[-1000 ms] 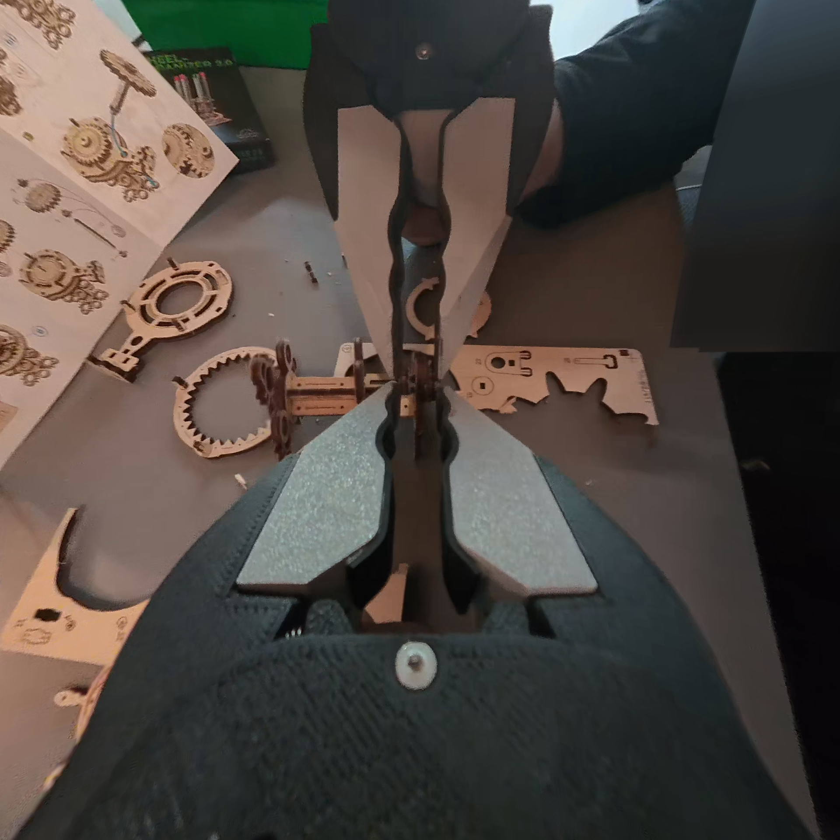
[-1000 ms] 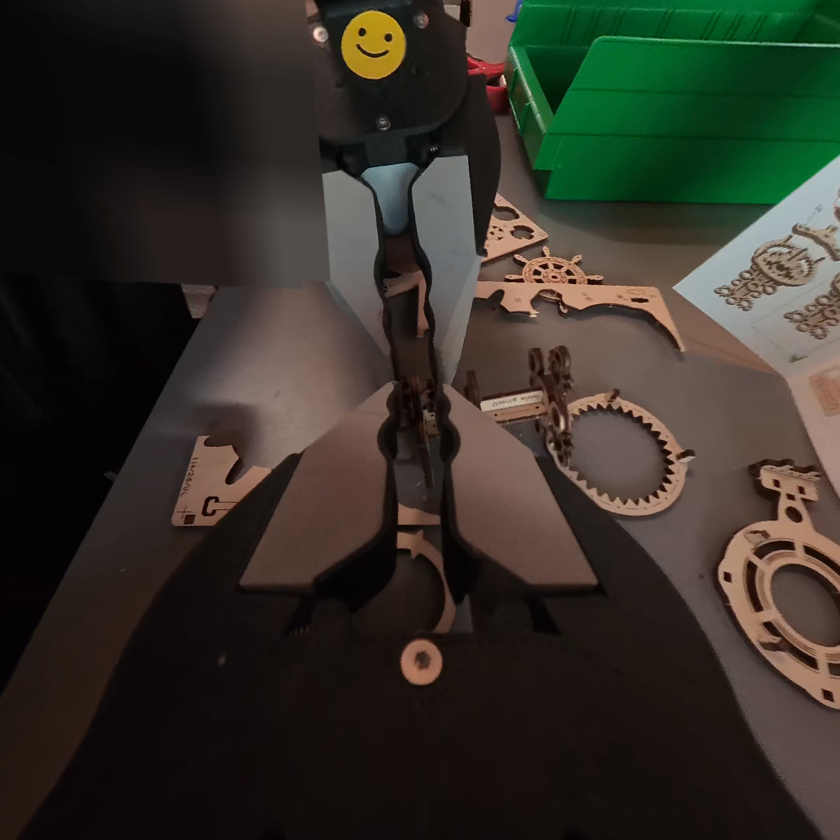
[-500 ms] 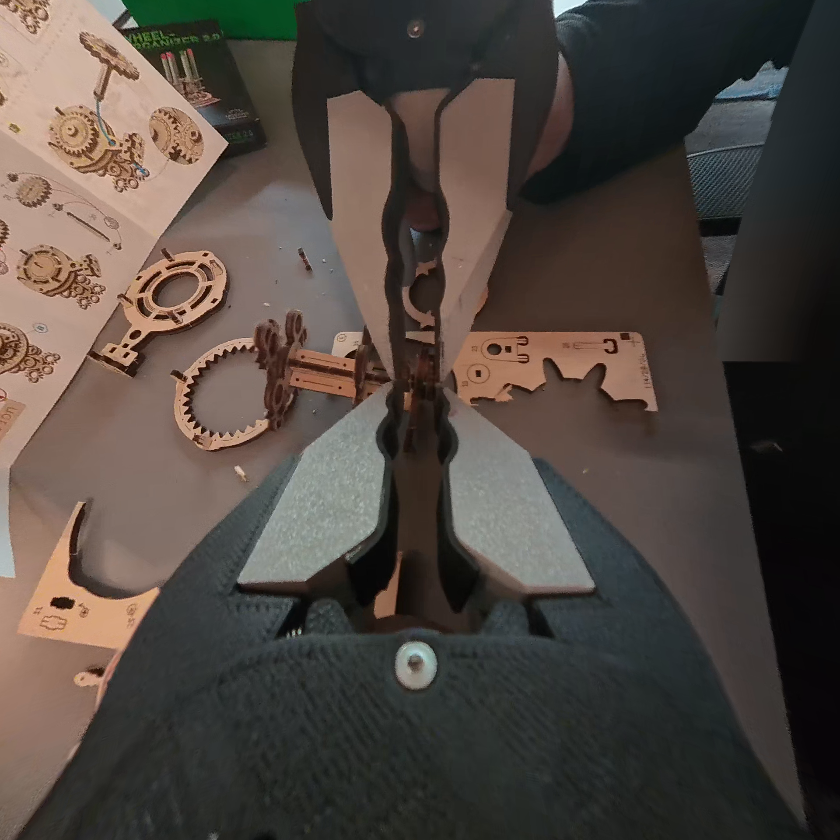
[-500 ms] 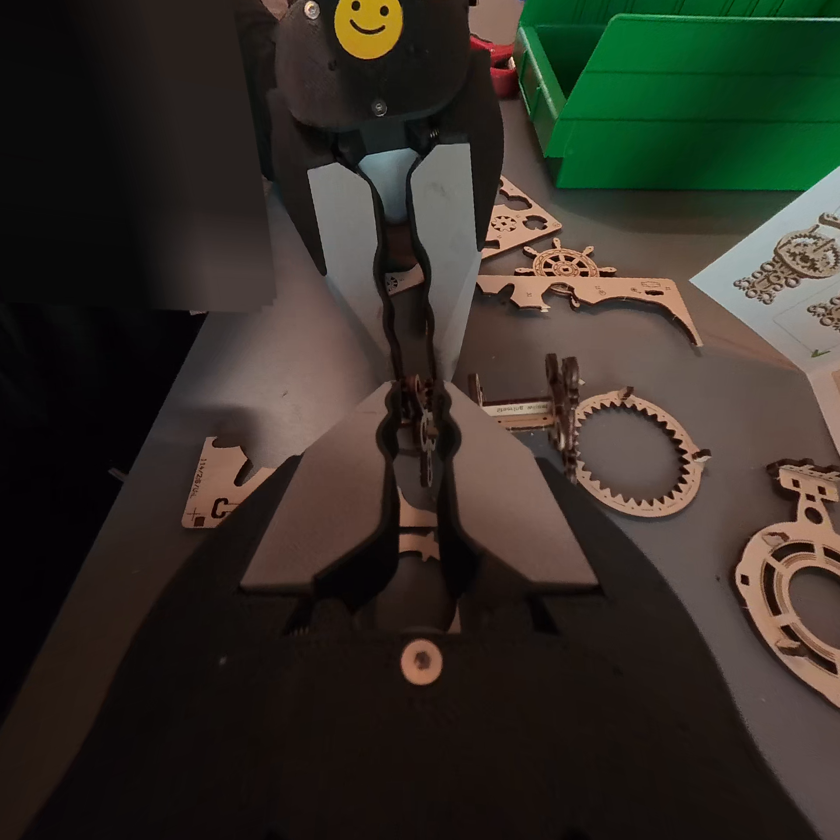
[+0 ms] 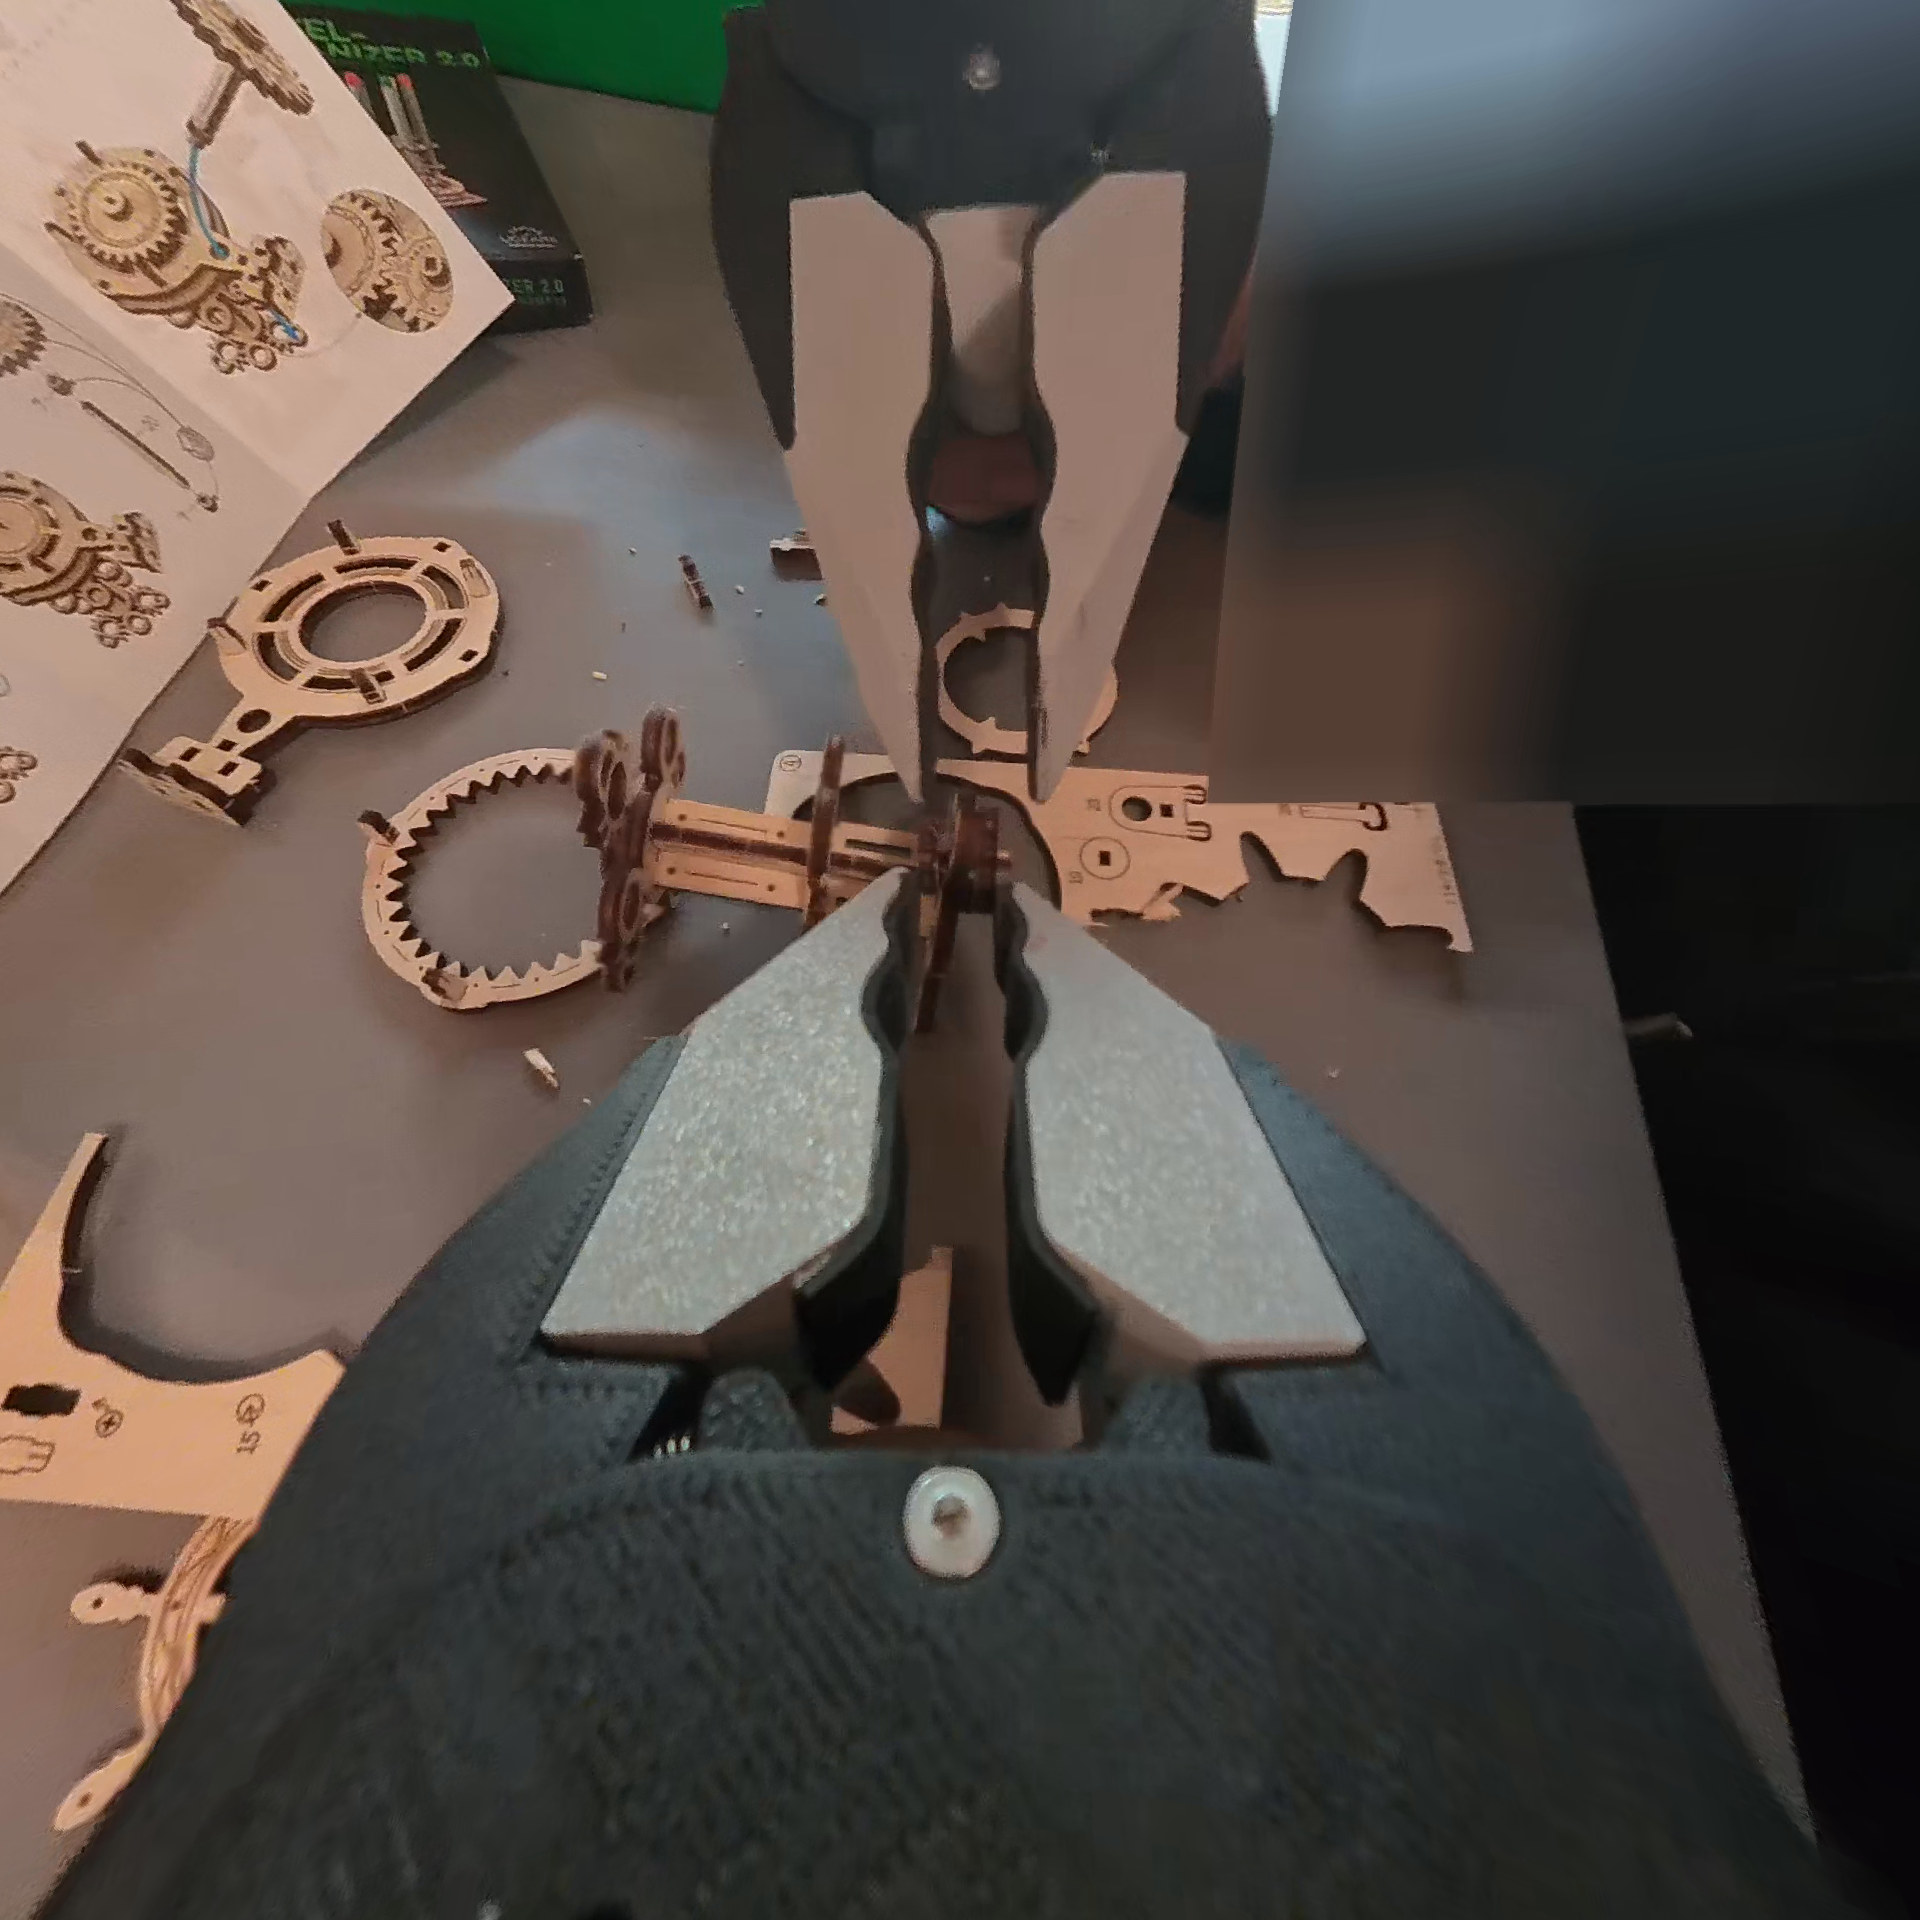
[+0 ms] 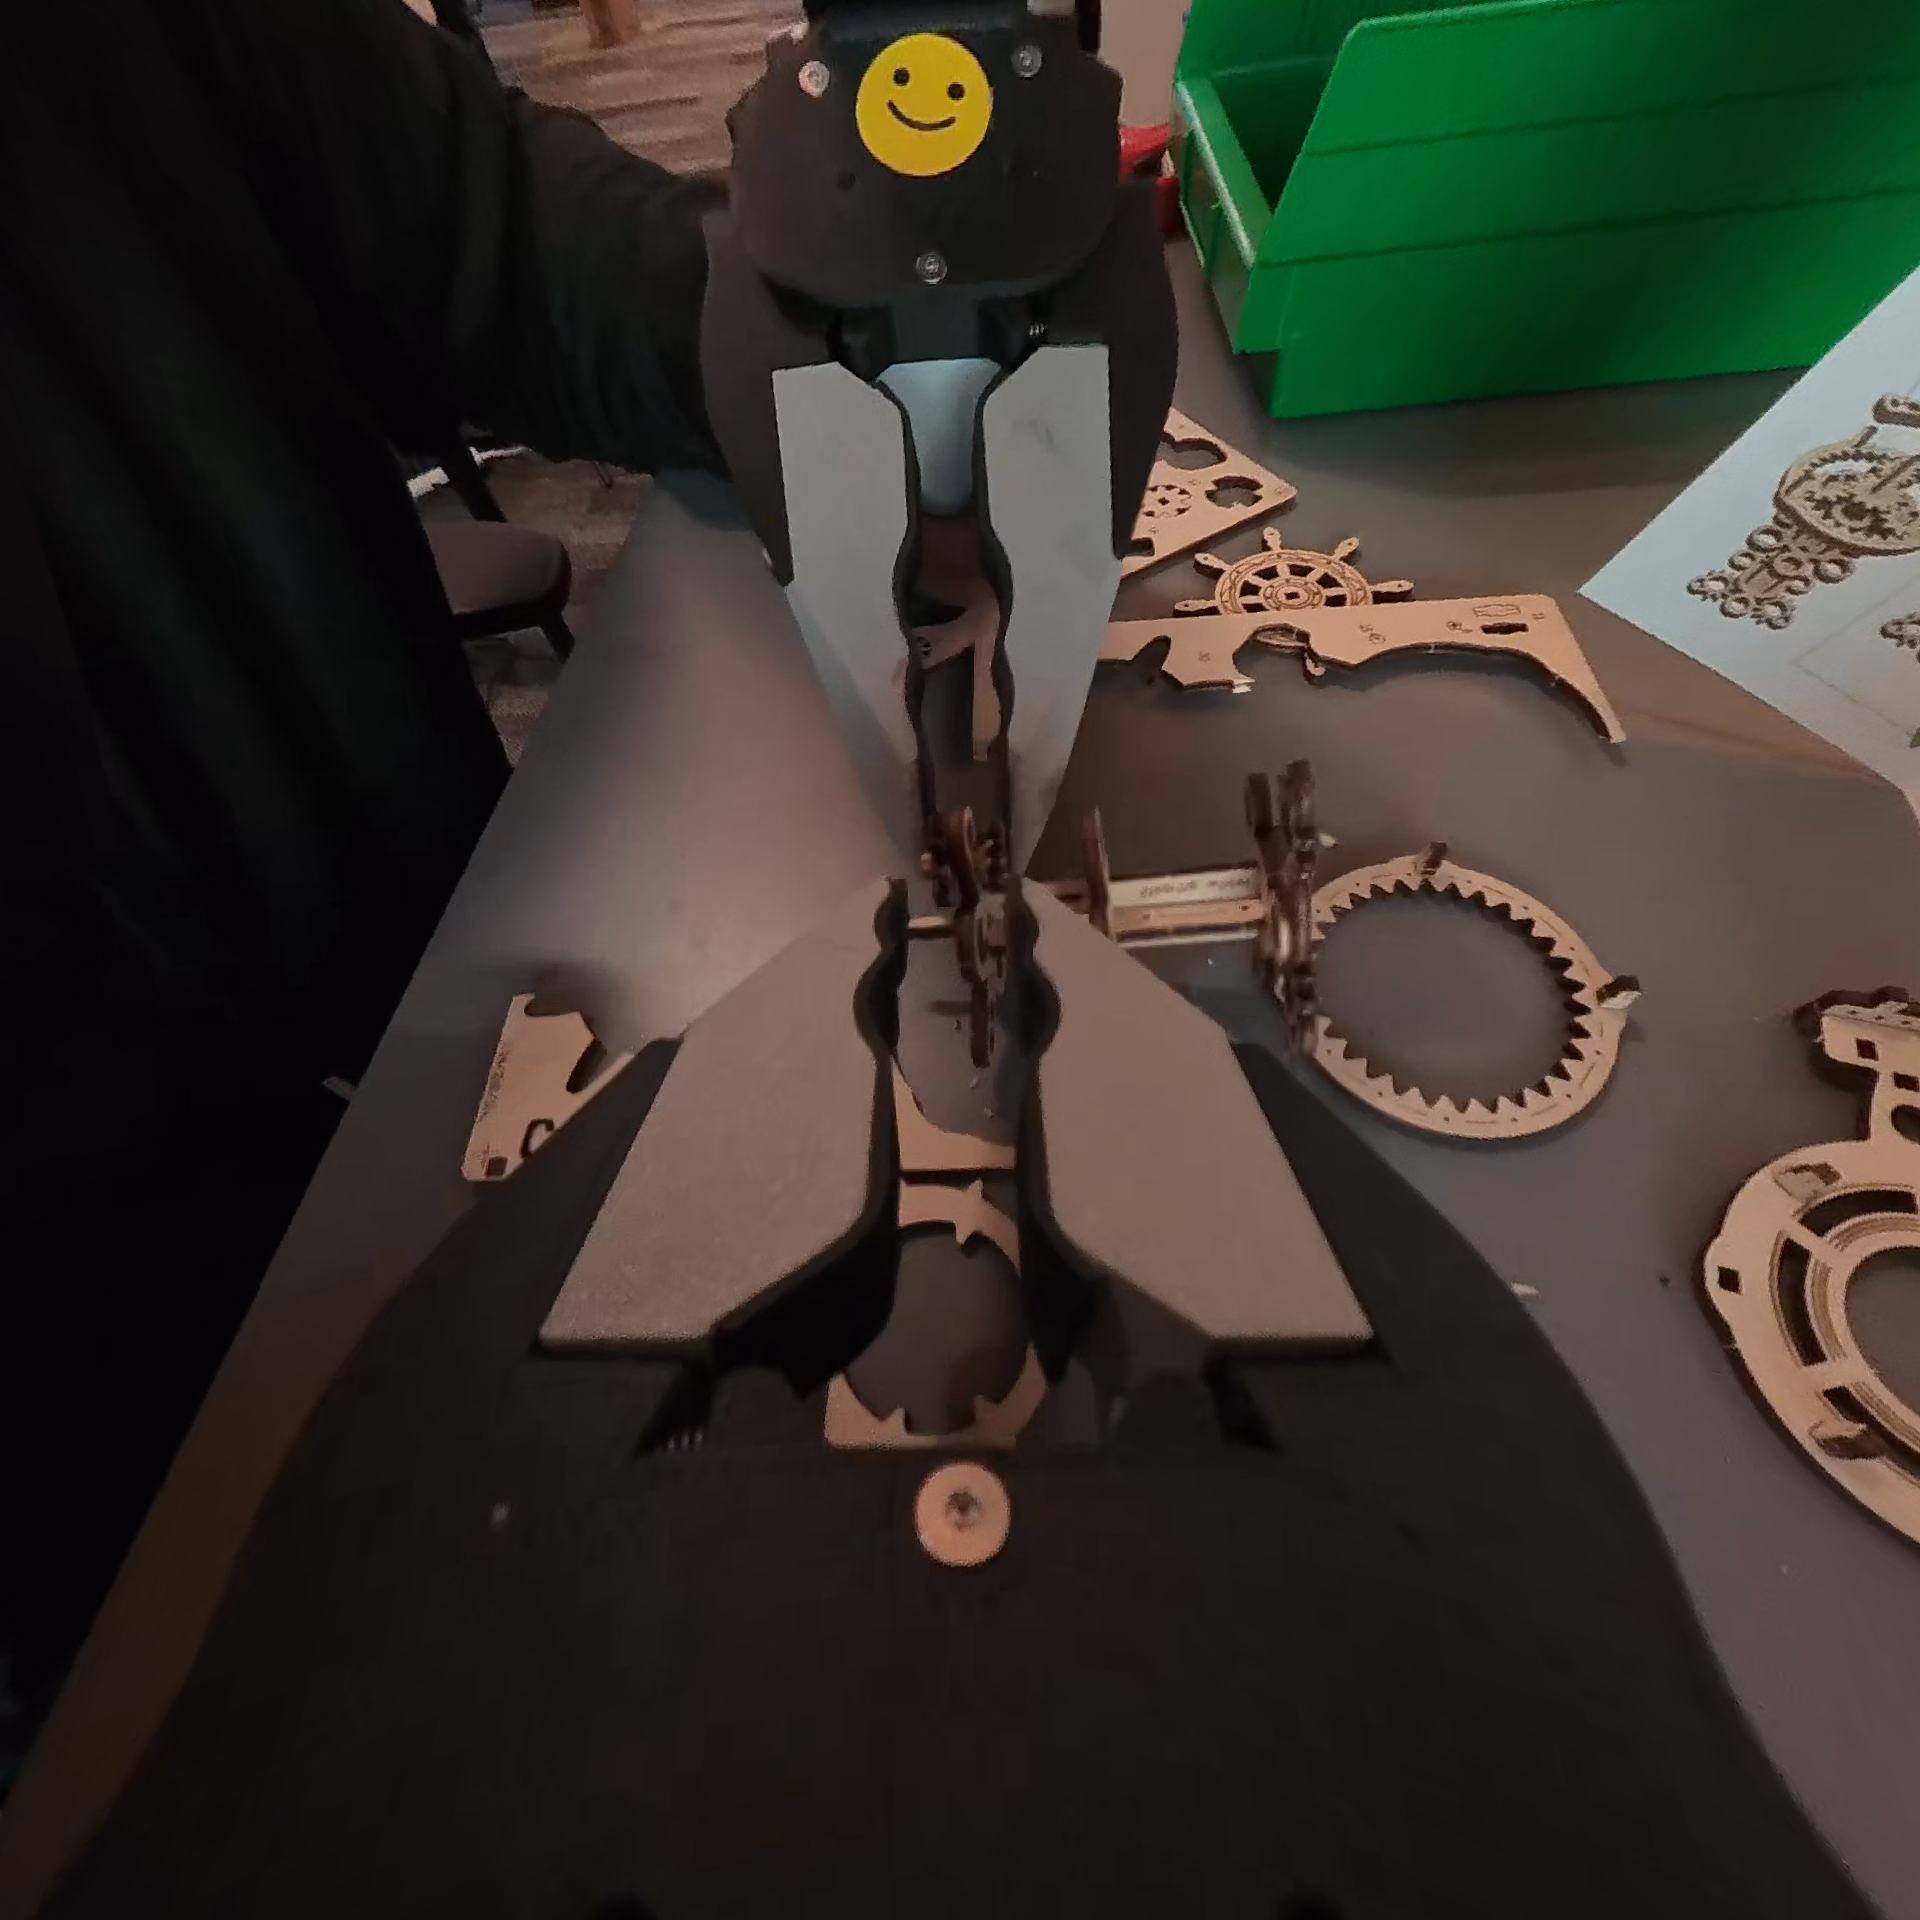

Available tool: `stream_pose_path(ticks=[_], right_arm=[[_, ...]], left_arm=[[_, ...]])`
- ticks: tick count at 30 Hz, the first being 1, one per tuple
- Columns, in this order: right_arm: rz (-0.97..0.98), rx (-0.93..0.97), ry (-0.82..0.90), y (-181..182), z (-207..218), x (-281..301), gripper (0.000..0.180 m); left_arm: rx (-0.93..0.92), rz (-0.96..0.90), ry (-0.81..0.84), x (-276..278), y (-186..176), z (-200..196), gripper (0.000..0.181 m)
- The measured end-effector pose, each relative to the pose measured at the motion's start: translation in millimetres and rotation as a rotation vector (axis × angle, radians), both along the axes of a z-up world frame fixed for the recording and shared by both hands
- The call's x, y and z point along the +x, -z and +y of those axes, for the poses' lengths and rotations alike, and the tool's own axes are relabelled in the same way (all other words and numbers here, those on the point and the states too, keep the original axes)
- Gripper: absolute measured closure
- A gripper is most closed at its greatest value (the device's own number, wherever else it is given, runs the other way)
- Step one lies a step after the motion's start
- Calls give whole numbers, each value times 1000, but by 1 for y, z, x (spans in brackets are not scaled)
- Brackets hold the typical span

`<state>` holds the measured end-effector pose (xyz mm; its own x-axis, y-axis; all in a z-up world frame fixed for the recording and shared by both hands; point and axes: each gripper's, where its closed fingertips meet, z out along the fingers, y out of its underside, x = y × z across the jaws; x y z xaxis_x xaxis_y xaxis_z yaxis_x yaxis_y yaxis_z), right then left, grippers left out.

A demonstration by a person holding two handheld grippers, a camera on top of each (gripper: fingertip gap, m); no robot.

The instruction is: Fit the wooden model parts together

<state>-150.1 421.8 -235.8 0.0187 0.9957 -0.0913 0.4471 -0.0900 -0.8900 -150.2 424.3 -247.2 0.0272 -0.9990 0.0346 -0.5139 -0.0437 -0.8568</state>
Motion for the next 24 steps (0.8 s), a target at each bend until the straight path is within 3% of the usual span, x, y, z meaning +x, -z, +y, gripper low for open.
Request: stream_pose_path(ticks=[12,19,24], right_arm=[[-72,124,38,10,3,-2,164],[-92,248,24,11,-1,-6,165],[-123,374,41,12,0,-7,166]], left_arm=[[132,12,24,3,1,-1,170],[372,23,64,3,2,-3,169],[377,25,66,2,2,-3,169]])
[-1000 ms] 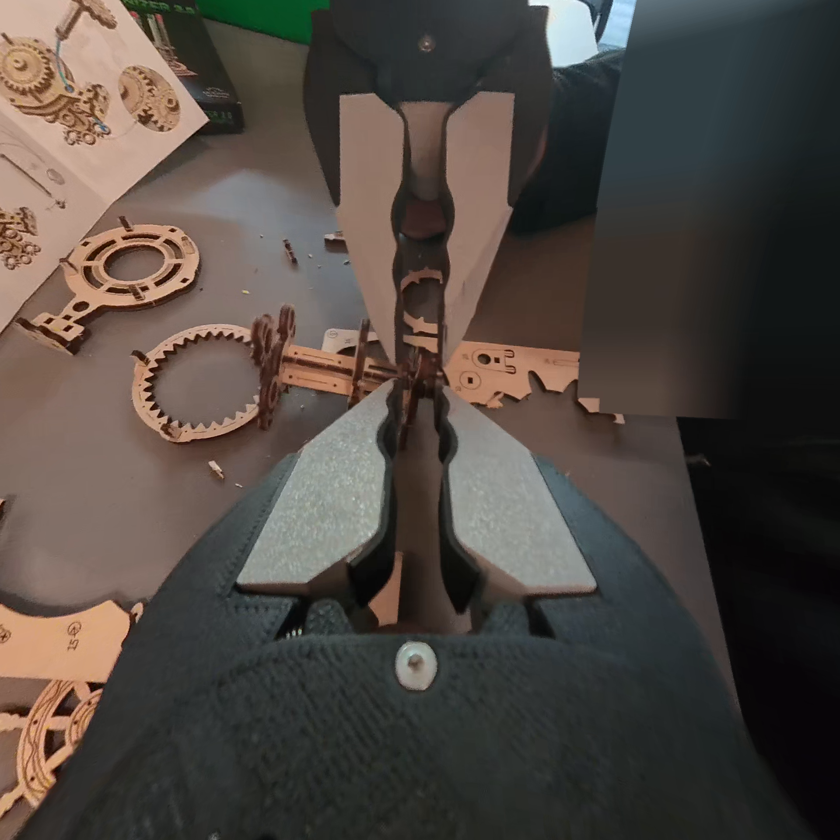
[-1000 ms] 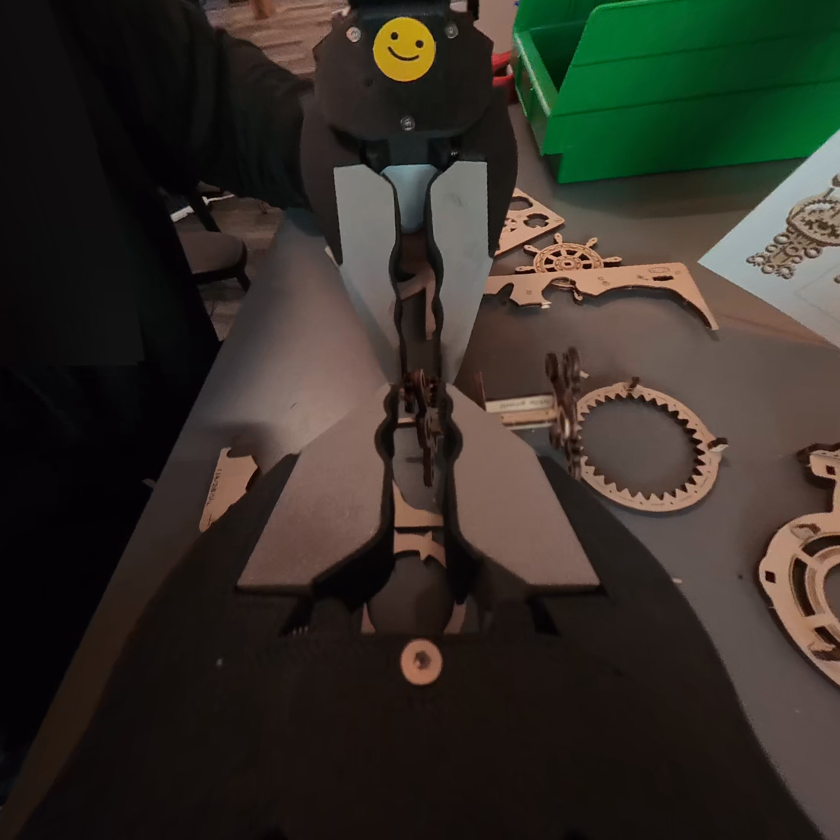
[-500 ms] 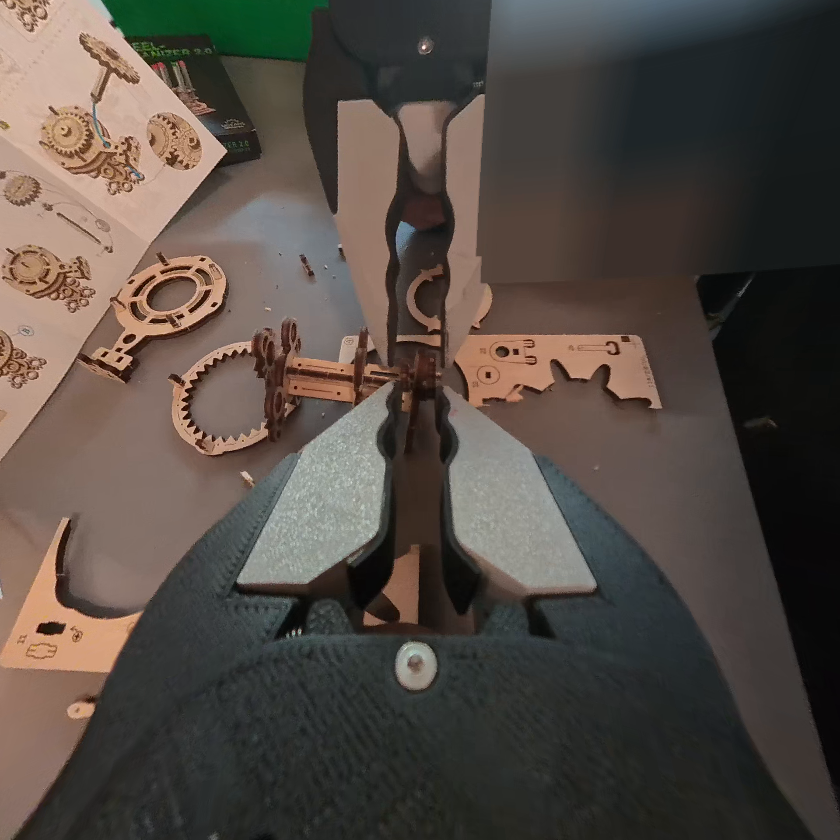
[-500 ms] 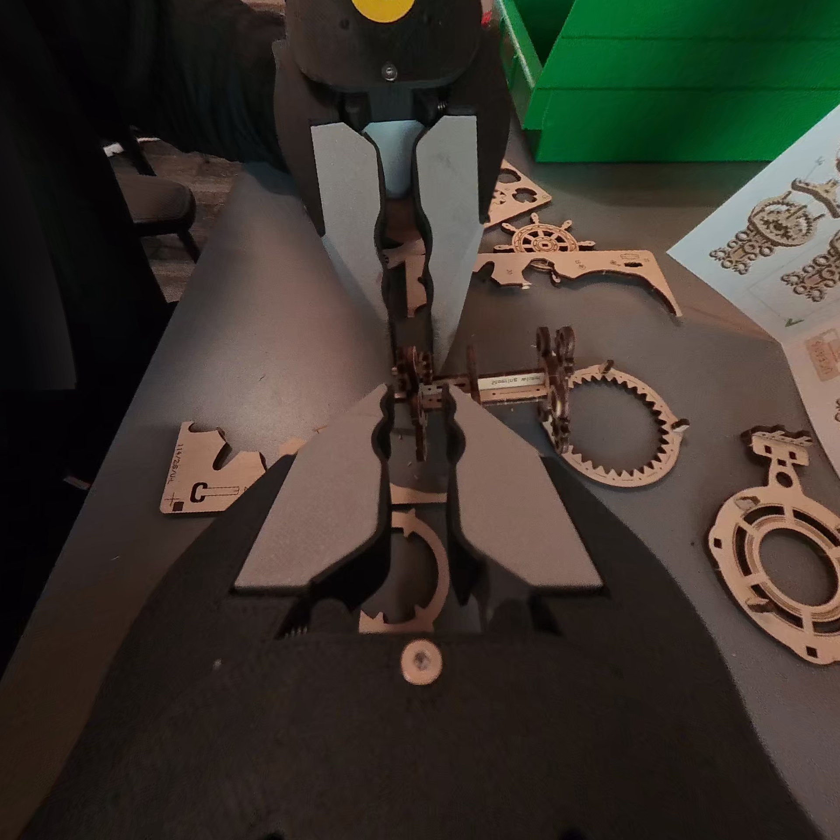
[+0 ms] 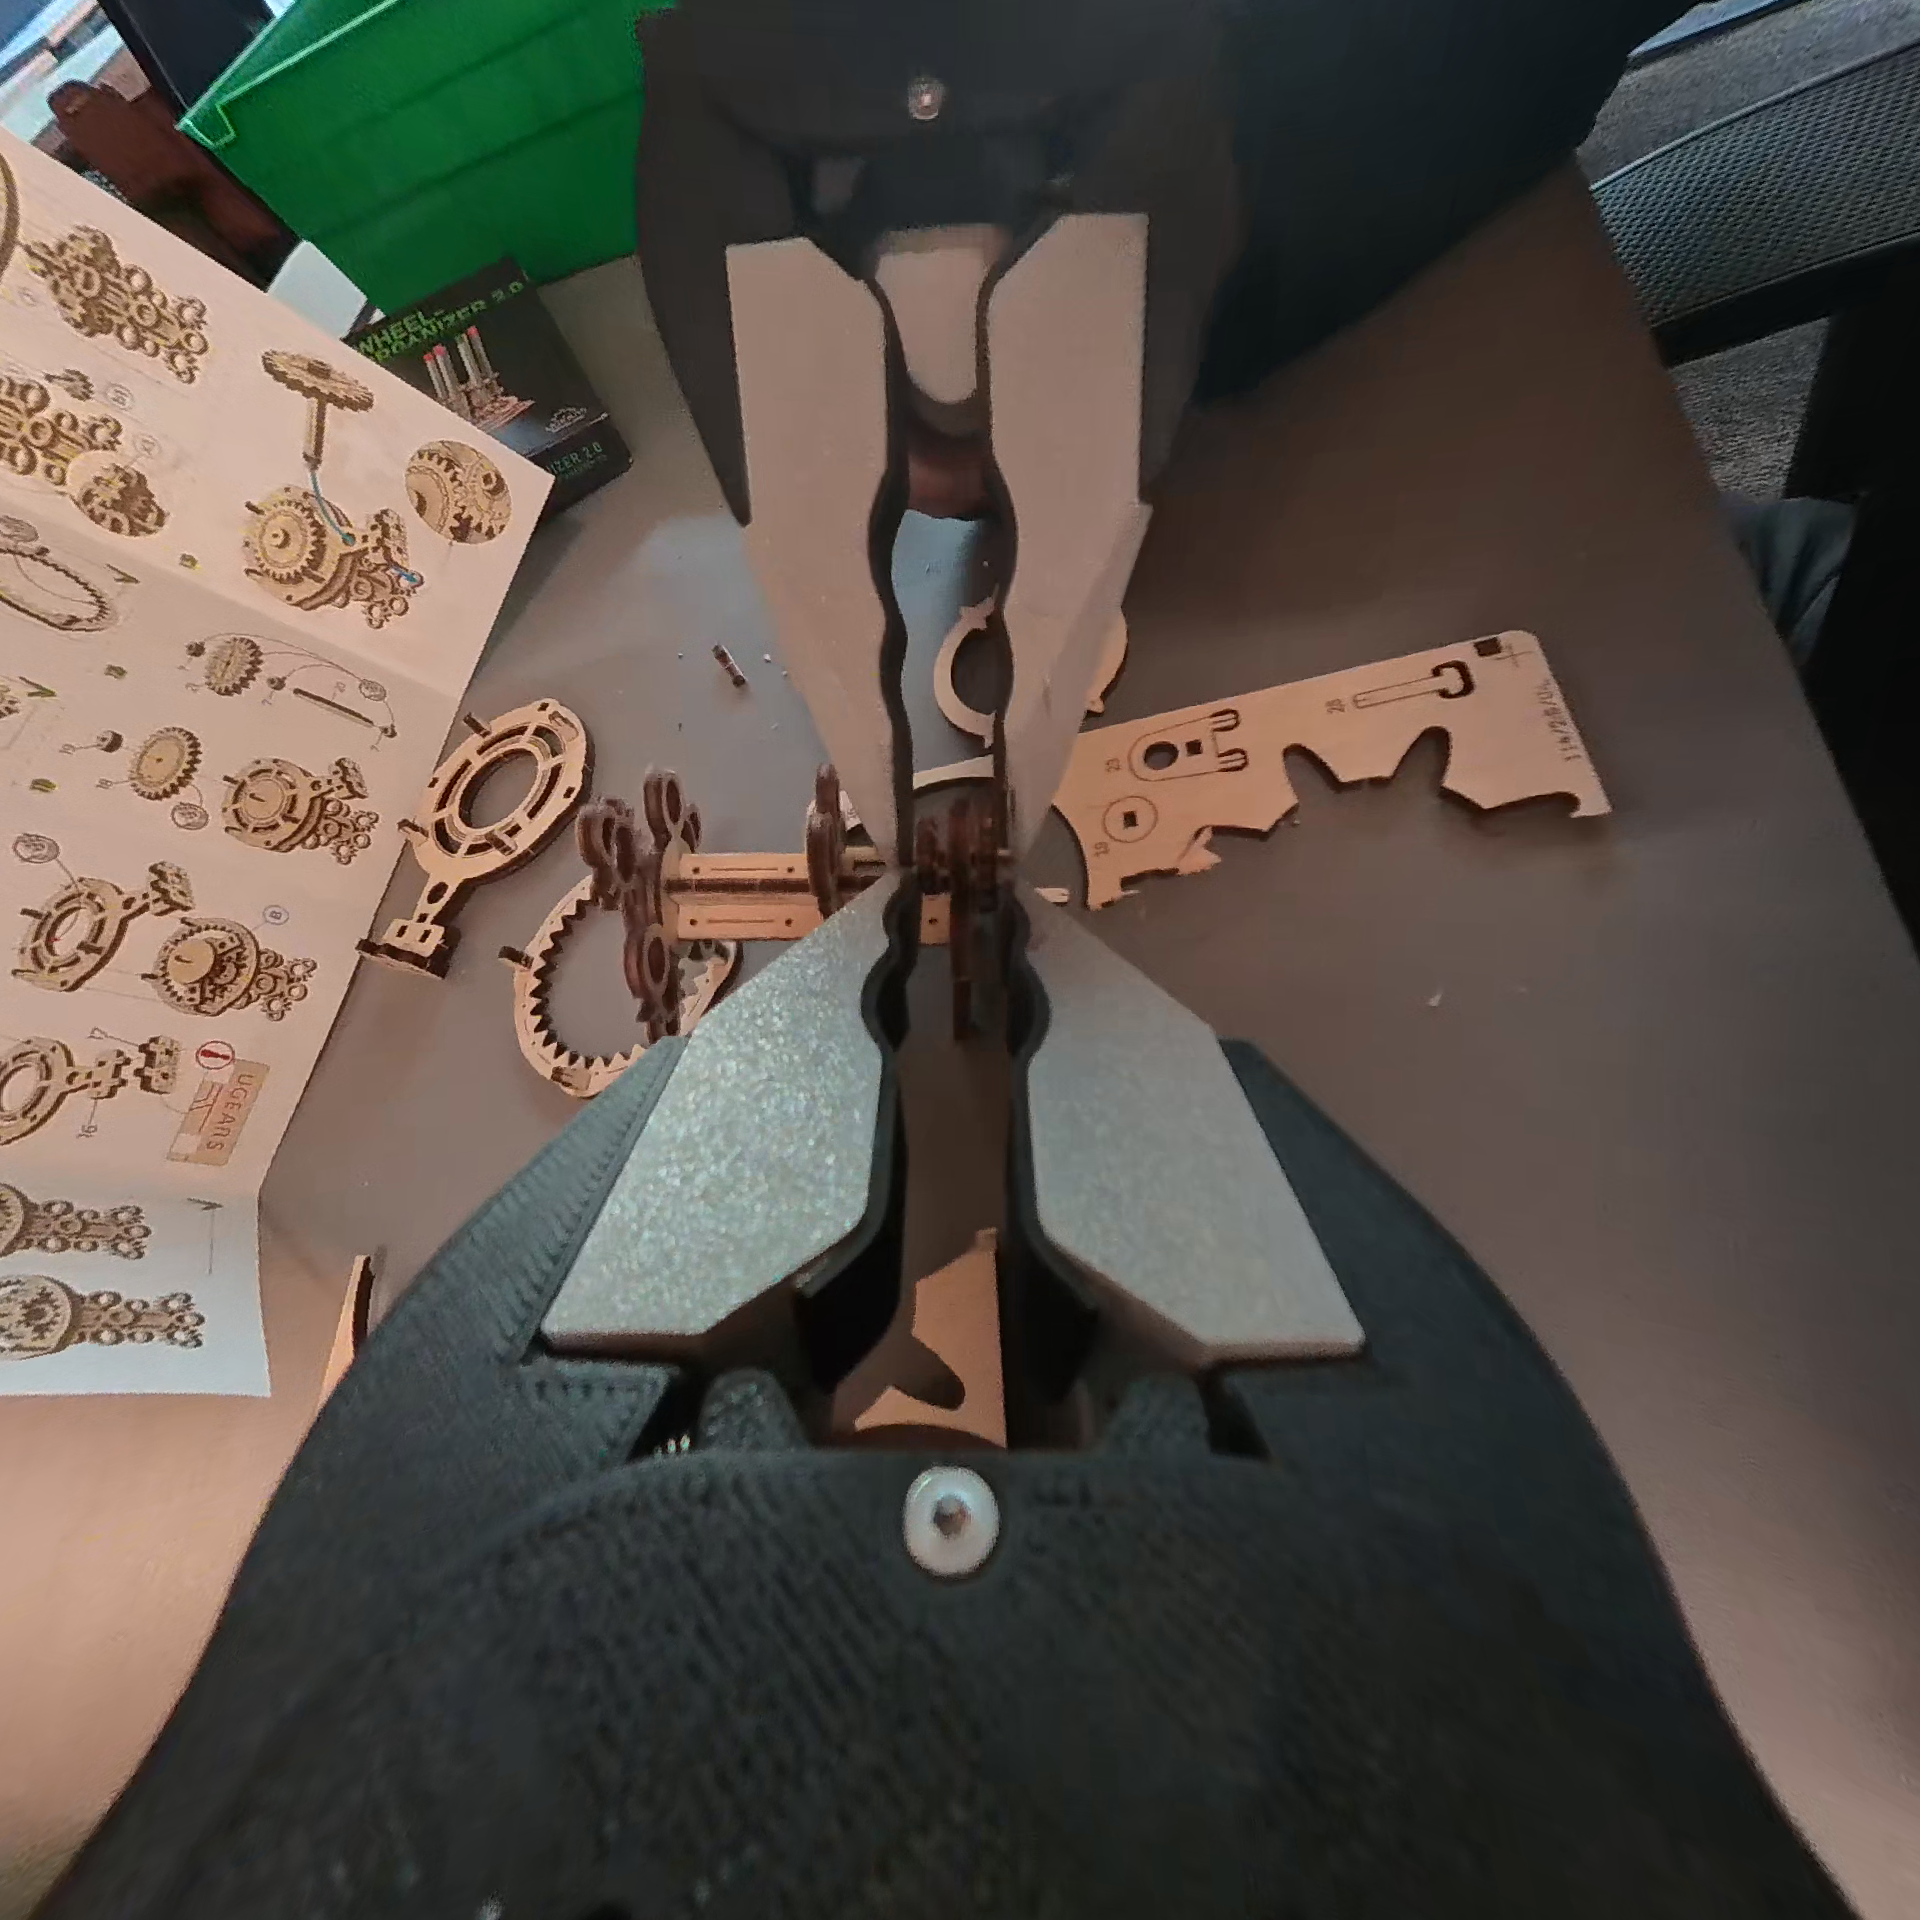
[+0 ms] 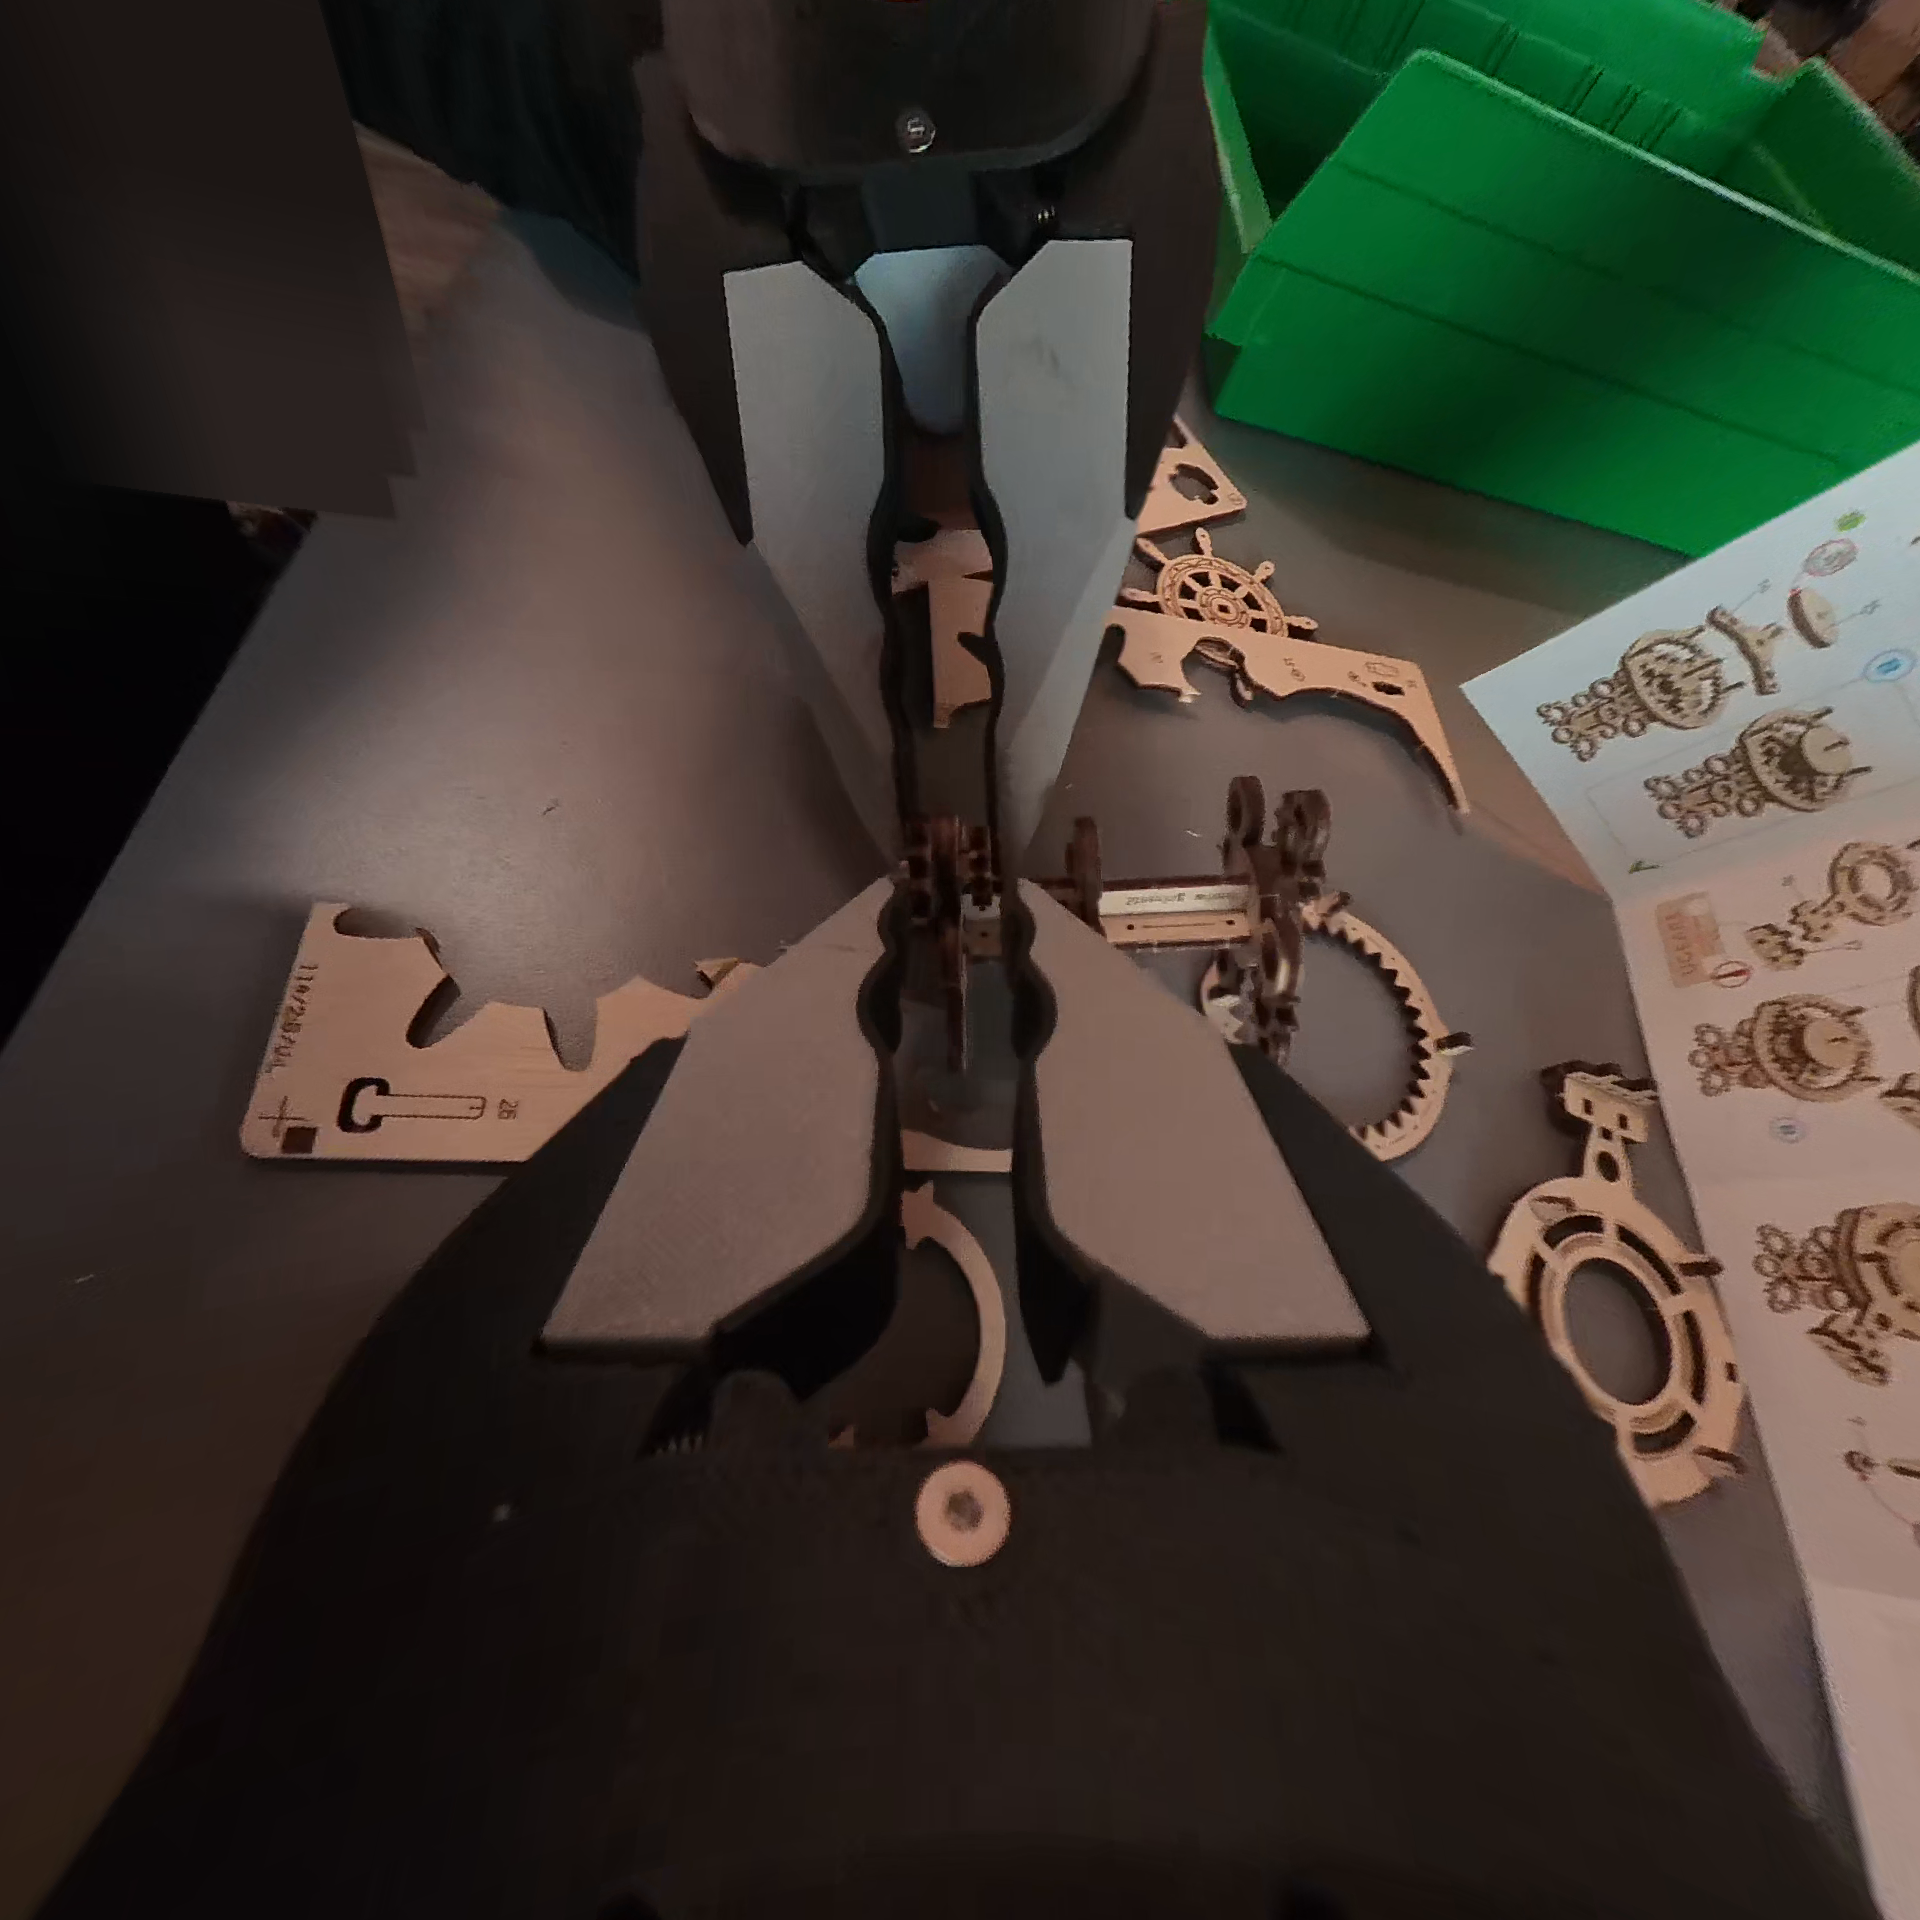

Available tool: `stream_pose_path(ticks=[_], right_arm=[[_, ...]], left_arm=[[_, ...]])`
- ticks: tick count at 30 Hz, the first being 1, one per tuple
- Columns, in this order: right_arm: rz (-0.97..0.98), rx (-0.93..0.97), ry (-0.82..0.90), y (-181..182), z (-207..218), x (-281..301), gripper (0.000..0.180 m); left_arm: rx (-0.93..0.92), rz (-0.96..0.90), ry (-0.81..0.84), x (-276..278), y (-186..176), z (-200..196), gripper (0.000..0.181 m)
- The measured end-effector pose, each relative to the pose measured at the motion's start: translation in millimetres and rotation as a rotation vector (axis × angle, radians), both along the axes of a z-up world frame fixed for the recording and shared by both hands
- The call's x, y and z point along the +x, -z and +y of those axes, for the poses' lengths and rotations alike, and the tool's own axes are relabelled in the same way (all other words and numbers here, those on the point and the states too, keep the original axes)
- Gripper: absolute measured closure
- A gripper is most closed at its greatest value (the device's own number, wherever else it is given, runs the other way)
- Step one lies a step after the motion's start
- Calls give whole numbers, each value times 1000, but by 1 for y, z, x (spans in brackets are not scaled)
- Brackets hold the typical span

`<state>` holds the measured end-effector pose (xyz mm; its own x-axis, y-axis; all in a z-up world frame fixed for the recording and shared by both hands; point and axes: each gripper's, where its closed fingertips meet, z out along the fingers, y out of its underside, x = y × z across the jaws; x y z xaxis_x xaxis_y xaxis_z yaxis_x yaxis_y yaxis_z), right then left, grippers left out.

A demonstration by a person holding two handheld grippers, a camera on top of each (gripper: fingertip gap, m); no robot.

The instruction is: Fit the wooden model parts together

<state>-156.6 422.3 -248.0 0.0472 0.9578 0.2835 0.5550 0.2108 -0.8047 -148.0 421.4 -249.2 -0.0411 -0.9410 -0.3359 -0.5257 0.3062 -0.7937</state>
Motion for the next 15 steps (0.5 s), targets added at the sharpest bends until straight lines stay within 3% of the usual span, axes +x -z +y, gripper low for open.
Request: stream_pose_path(ticks=[15], right_arm=[[-70,105,23,3,2,-2,169]], left_arm=[[86,73,-47,-3,2,1,170]])
